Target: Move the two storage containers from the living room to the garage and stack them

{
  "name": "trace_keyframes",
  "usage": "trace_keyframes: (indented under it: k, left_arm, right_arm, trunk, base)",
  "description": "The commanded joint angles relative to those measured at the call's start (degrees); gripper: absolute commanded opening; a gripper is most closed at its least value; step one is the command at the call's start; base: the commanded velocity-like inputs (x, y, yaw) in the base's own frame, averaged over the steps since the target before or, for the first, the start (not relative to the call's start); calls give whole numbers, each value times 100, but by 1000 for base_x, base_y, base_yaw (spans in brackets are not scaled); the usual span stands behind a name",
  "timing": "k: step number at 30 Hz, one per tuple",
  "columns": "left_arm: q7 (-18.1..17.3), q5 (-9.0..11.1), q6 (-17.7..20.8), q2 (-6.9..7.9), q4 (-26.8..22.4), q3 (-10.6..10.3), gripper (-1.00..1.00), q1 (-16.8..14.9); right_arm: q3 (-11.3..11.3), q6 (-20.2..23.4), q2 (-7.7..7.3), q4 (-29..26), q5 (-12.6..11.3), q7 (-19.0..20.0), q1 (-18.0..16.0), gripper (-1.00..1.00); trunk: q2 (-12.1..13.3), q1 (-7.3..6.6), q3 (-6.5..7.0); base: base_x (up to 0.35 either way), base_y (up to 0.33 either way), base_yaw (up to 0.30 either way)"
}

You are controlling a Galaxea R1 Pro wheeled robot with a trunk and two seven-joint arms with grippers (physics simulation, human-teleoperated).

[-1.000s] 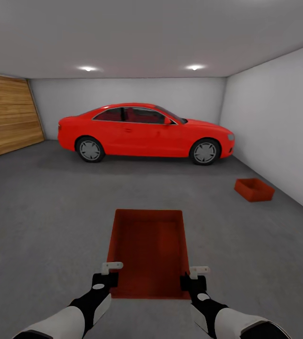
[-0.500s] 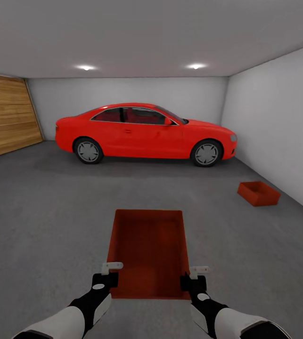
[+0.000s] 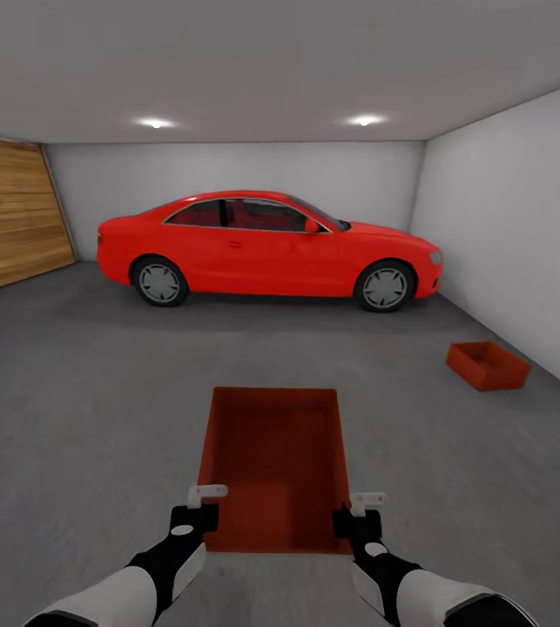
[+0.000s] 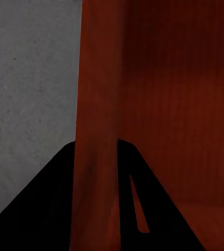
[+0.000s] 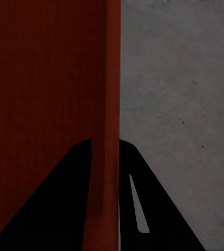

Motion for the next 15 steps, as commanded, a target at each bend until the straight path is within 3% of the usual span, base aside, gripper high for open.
trace_keyframes:
  k: [1,15]
  left_arm:
    - [55,493,-4,489,-19,284,-100,-11]
    - [55,493,-4,496,-21,284,-100,-13]
  right_arm:
    - [-169,-13,-64,8,41,3,-4,-100]
    - [-169,-15,-64,11,41,3,-4,-100]
  trunk:
    - [-5,4,-7]
    - [-5,4,-7]
  base:
    - [322,0,0]
    - [322,0,0]
